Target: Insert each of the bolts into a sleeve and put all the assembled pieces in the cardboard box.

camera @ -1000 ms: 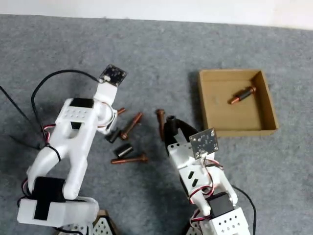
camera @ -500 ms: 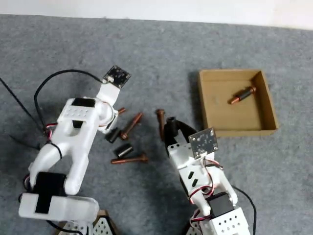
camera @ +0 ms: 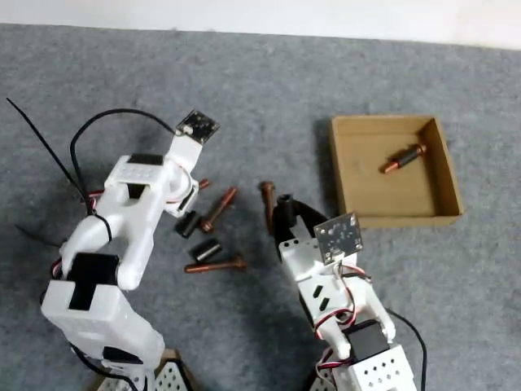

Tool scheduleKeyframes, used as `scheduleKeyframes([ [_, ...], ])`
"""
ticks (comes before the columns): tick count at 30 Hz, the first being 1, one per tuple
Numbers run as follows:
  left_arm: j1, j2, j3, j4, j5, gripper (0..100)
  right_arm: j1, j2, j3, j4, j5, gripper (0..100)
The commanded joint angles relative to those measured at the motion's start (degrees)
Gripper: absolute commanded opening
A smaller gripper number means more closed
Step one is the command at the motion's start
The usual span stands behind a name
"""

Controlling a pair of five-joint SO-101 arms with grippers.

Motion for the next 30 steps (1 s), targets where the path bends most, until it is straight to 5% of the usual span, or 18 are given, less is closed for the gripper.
scheduleKeyframes([
  [1, -0.84, 0.31, -2.86, -0.7, -0.18, 15, 0.57, -1.63, 2.42, 0.04, 0.26, 0.4],
  [30, -3.03, 0.84, -4.0, 3.25, -0.09, 15, 0.57, -1.45, 2.51, 0.13, 0.26, 0.4],
])
